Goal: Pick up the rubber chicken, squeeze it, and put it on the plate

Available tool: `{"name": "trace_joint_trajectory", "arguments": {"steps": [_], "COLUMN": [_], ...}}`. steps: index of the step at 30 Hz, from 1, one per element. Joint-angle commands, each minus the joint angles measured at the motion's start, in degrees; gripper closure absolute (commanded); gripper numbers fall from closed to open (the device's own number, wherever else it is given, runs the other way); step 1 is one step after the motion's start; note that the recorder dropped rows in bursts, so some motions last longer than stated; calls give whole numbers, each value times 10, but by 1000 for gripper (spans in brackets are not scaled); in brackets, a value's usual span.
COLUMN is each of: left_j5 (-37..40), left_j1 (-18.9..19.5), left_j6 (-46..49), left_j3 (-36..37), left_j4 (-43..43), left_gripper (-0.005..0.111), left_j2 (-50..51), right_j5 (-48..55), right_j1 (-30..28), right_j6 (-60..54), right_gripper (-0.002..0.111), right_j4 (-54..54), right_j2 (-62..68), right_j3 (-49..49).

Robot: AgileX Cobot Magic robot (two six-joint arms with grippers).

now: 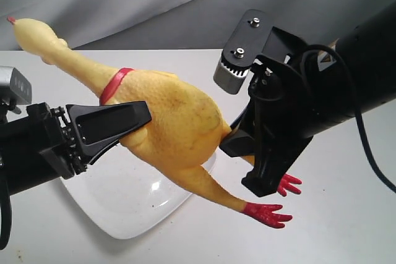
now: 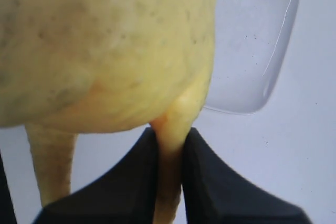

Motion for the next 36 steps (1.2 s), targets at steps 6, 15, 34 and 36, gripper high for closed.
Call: {"name": "trace_joint_trajectory", "arguments": {"steps": [6,15,34,36], "left_j5": [1,2,31,28], "left_j1": [0,0,0,0], "left_j6": [10,-11,10,11], "left_j3": [0,0,0,0], "left_j4": [9,11,29,29], "left_gripper": [32,15,98,80], "left_j2": [1,1,1,1], "right_j5": [-2,-2,-1,-1], "right_j1": [2,2,2,2], "right_j6": [1,1,1,1], "right_gripper": [108,108,108,108], "right_j4": [3,3,3,3], "right_j2": [-6,-6,-6,-6], "right_j3": [-2,-2,-2,-2]}}
